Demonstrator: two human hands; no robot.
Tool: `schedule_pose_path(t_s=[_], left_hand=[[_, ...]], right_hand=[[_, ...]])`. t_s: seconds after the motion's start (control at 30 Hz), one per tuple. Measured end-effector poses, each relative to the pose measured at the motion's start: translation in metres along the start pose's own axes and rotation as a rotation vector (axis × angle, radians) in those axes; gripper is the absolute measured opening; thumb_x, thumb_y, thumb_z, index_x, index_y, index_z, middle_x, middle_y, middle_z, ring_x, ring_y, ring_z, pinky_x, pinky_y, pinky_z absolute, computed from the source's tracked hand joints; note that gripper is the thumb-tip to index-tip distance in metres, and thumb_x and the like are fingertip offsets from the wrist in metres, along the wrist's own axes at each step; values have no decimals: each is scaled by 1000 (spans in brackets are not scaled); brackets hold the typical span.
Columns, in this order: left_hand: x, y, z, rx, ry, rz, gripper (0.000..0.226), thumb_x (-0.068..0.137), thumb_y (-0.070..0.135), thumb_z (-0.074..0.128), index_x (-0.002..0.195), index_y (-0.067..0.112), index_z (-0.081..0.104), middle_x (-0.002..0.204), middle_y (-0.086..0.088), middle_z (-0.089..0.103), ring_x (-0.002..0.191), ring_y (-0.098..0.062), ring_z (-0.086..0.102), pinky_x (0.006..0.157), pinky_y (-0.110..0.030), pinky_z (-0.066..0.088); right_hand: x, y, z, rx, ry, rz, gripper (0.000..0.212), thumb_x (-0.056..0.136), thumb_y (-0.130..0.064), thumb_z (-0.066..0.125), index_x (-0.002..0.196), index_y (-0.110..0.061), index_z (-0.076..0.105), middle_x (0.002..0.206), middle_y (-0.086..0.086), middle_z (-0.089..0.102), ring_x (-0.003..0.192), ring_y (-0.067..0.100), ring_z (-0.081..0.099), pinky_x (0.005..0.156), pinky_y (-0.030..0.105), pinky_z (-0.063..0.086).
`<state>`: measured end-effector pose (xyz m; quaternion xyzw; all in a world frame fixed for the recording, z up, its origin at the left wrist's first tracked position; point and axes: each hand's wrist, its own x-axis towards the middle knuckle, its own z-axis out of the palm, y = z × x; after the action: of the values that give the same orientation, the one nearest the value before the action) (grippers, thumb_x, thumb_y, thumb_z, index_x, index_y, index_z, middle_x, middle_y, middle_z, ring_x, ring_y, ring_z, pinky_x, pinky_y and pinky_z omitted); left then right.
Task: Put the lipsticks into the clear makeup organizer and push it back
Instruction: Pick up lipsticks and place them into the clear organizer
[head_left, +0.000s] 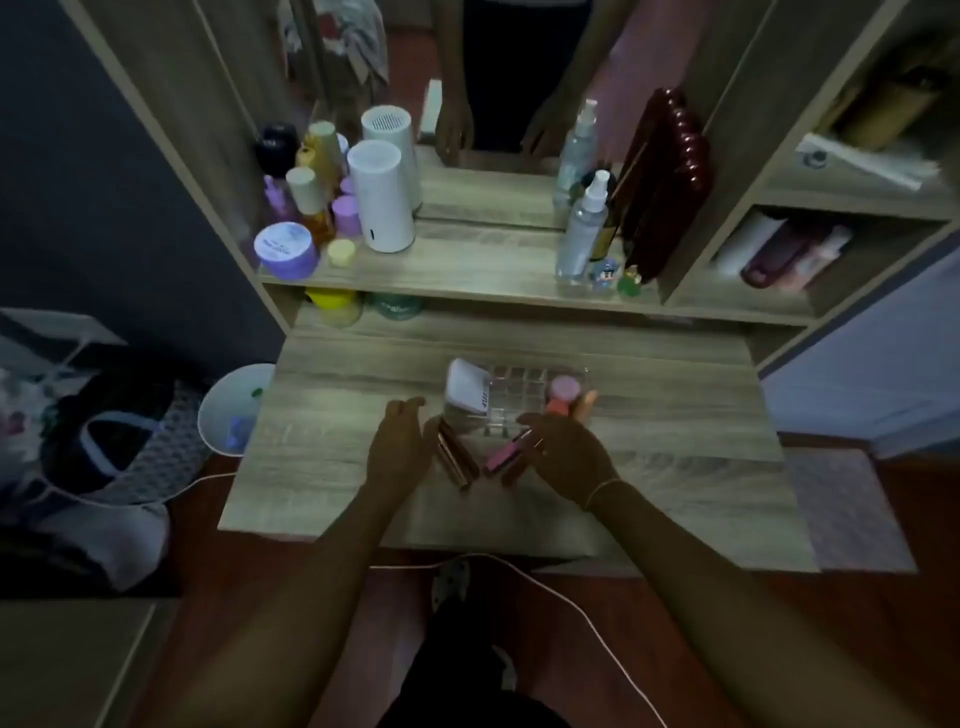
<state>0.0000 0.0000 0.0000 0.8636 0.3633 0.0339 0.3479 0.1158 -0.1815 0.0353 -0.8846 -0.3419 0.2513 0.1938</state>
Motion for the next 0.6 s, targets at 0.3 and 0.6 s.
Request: schedule_pose_path(t_s=[0.3,0.6], left_hand=[[10,-6,32,-99,41,-230,45,89,22,62,124,1,45,120,-22,48,97,-36,58,69,-30,40],[21,-19,29,-185,79,-240,26,85,16,64,106,6,52,107,-16,53,83,-18,47,70,-27,34]], right_hand=[[17,-11,43,65,-49,101,32,88,-25,59,119,-18,61,121,10,65,109,27,60,92,38,49],[51,-43,72,-187,-30,7,29,89,-33,51,111,-16,58,111,10,62,100,30,60,77,43,50]])
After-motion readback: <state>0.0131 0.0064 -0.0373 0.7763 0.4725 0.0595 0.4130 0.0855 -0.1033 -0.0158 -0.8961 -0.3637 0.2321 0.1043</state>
